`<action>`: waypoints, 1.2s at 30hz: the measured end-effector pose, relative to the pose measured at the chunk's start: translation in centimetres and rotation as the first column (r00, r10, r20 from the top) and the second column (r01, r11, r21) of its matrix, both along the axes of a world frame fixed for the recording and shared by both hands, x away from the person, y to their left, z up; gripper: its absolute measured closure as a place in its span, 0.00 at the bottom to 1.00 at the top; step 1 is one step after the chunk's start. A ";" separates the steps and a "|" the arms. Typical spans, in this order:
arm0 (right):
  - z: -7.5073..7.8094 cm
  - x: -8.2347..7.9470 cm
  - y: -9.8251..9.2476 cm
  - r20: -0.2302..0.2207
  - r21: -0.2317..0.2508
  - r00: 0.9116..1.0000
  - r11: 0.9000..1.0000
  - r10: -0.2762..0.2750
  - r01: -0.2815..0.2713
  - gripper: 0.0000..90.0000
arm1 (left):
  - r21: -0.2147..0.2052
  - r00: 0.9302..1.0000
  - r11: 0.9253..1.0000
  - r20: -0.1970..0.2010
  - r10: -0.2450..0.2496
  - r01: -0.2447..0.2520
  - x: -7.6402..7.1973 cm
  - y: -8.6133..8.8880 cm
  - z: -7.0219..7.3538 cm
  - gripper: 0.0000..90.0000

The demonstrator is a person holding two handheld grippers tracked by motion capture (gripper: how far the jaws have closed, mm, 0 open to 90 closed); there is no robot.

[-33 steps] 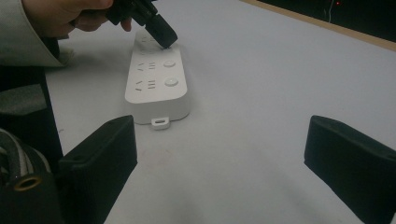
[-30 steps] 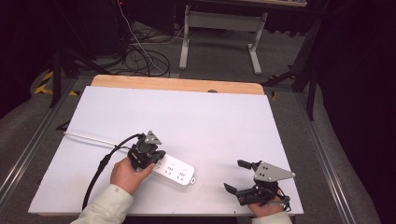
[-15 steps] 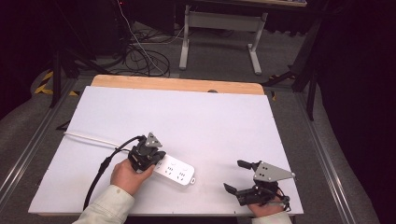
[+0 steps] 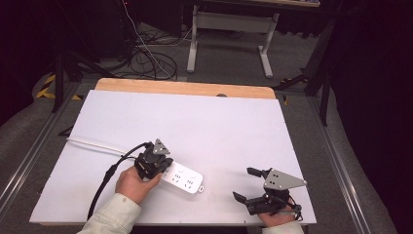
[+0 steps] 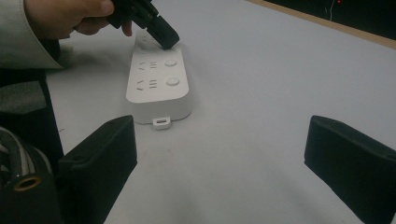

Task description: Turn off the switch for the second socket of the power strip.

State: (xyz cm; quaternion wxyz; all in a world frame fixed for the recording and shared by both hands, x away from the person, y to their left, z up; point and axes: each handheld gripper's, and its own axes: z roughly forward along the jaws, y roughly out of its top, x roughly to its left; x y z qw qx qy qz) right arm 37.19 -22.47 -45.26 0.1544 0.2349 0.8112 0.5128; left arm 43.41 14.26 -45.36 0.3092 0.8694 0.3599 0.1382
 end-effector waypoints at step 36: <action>-0.1 0.0 -0.2 -0.003 0.003 1.000 1.000 -0.003 0.003 0.11 | -0.112 0.997 0.992 0.064 -0.047 0.054 -2.0 1.3 4.3 1.00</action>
